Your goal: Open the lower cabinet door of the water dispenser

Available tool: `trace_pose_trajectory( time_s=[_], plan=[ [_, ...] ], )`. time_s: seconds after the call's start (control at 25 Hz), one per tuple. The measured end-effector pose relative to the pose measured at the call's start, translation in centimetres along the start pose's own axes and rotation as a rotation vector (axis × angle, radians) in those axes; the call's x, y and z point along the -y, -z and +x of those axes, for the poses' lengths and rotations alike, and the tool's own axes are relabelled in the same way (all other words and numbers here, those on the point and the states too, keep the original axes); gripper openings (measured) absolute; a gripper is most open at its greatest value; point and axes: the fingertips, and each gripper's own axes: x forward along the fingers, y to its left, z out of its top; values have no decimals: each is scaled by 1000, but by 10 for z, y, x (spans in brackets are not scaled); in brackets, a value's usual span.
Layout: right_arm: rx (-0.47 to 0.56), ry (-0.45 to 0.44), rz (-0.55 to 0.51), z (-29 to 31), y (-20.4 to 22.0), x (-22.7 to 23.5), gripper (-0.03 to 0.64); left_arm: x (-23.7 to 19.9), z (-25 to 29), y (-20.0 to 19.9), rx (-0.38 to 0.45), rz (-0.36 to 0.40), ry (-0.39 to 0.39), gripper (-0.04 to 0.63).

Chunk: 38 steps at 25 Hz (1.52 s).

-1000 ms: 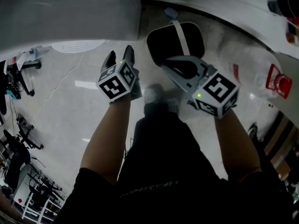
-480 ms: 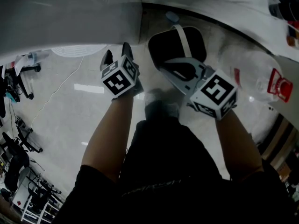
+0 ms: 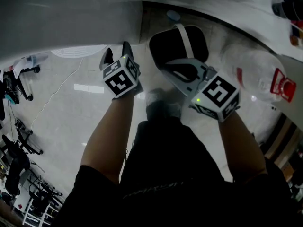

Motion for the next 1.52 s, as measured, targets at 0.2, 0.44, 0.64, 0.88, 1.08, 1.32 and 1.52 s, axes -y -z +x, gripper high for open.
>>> trace_pose_trajectory(
  time_s=[0.2,0.44,0.64,0.88,1.08,1.32,1.52],
  plan=[
    [0,2,3,-1,1,0,14,4,-1,-1,4,55,8,225],
    [-10,17,6,-3,4,2,14,2,0,1,-6,74,9,211],
    [-23,17,6,-7,8,0,14,4,-1,1,-10,75,16,209],
    [-30,22,14,-11,13,-1,14,4,-2,0,-28,79,21,207],
    [-40,12,26,-15,17,-7,14,3,-3,3,-39,77,27,204],
    [-42,12,26,-20,17,-9,14,0,-11,12,-60,63,21,185],
    [-45,-7,28,-18,19,-17,14,-7,-19,21,-68,81,19,176]
  ],
)
